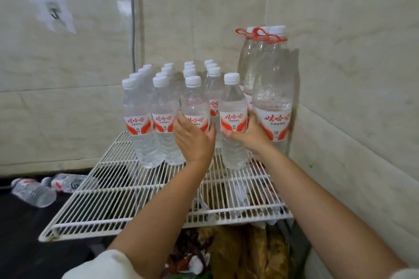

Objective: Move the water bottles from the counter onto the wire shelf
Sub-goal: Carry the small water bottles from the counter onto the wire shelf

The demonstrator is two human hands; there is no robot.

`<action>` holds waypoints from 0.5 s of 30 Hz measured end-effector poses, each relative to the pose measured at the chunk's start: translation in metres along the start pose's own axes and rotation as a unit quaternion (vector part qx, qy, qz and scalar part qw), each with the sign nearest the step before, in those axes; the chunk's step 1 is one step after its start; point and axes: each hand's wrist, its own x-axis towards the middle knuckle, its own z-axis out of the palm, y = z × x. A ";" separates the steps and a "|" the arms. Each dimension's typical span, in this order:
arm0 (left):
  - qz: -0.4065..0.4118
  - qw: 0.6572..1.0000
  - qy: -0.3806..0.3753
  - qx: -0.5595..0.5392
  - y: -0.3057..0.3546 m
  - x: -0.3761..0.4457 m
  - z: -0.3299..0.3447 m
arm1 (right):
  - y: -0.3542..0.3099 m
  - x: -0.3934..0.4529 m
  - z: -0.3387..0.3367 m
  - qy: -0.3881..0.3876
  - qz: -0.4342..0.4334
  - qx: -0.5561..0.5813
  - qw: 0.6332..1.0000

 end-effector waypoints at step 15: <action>0.194 0.961 -0.142 0.139 -0.042 -0.002 -0.021 | 0.009 -0.021 0.028 0.067 -0.028 -0.130 0.989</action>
